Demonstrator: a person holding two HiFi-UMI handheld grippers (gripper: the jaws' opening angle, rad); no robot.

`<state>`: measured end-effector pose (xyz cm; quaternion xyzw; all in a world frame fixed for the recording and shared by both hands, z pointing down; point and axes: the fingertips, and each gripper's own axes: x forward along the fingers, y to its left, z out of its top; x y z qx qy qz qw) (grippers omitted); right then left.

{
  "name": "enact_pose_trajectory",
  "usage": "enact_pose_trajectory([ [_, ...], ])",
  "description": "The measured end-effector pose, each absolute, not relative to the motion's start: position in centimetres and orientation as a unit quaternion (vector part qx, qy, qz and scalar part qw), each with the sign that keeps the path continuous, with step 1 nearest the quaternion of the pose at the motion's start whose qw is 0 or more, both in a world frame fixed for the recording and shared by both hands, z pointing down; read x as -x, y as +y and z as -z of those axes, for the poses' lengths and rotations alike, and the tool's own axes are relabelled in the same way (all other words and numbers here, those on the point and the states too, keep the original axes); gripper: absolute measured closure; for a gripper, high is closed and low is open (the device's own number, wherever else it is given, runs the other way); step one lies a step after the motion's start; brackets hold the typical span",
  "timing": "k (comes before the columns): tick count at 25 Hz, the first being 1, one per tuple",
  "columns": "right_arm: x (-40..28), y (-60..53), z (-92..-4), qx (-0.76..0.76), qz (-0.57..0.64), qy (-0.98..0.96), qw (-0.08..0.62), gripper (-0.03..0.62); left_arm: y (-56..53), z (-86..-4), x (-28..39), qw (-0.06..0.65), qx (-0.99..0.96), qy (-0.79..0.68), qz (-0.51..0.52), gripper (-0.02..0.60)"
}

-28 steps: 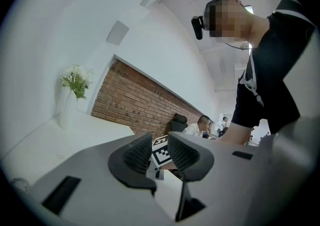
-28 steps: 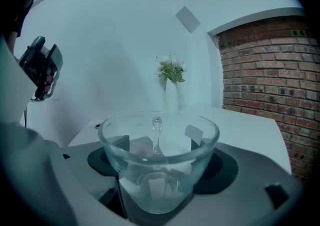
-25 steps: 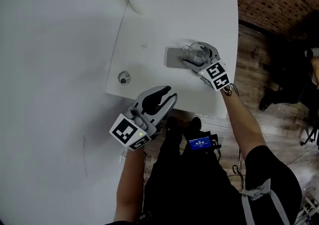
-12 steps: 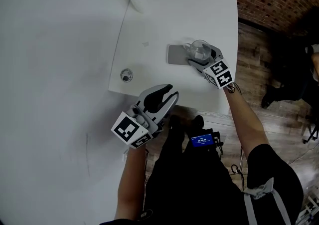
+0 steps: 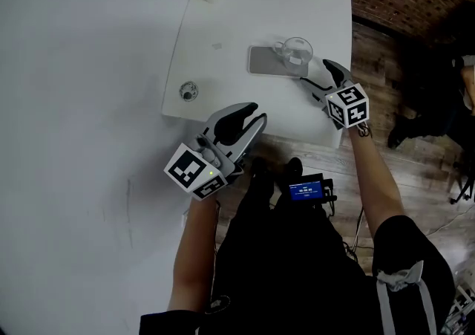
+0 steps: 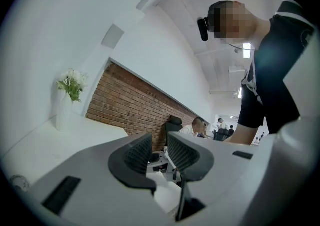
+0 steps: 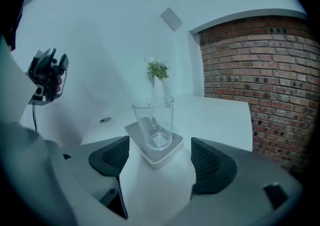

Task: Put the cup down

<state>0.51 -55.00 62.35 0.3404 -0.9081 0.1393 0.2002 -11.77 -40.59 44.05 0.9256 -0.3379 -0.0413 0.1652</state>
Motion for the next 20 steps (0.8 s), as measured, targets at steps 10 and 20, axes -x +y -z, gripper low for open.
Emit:
enact_pose_trajectory([
  [10, -3.7, -48.7, -55.5, -0.325, -0.199, -0.916, 0.126, 0.197, -38.6, -43.7, 9.6, 0.159, -0.938, -0.305, 0.039, 0.479],
  [20, -2.7, -42.4, -45.5, -0.272, -0.179, -0.944, 0.042, 0.195, -38.3, -43.9, 8.2, 0.146, -0.949, -0.279, 0.031, 0.479],
])
